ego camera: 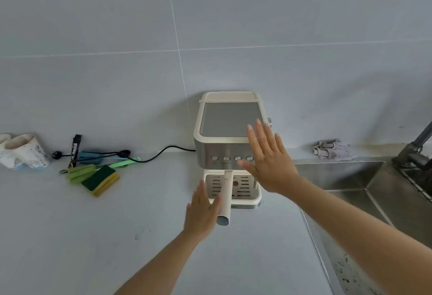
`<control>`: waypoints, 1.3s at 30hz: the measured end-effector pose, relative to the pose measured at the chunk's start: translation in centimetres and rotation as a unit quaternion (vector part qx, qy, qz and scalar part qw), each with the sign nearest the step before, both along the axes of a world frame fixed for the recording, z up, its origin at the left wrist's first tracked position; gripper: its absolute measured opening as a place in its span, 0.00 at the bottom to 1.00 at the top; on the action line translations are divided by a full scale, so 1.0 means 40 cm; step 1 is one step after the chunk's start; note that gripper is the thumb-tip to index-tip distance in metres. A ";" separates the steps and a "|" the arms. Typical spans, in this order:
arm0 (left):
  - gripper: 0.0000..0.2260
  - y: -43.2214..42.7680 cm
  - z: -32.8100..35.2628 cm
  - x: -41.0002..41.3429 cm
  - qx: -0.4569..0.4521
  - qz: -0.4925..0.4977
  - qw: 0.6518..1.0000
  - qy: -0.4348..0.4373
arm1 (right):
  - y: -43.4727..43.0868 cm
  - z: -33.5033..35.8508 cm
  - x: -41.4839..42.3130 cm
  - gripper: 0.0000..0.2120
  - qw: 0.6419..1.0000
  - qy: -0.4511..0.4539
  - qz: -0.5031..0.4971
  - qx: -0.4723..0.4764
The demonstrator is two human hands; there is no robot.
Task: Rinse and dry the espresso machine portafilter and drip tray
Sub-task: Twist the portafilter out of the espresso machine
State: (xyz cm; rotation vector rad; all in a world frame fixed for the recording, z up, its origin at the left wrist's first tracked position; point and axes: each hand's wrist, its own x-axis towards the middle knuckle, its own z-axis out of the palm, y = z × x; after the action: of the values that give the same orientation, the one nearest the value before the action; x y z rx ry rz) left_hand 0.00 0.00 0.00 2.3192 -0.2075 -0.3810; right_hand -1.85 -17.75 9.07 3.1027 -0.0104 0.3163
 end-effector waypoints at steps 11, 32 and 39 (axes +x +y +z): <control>0.20 -0.076 0.030 0.029 -0.184 0.051 0.942 0.277 | -0.017 0.029 0.134 0.29 0.998 0.019 0.063 -0.010; 0.13 -0.074 -0.008 0.061 -0.134 0.018 0.959 0.250 | -0.026 0.037 0.145 0.34 0.990 -0.060 0.126 -0.036; 0.15 -0.060 -0.022 0.079 -0.146 -0.016 0.954 0.260 | -0.030 0.031 0.147 0.28 0.984 -0.094 0.151 -0.035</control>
State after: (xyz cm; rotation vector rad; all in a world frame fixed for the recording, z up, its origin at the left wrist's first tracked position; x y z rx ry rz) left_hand 3.17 -2.41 -0.89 1.8539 -0.0370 -0.8954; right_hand 4.04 -18.95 10.29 2.9867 0.4591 0.6010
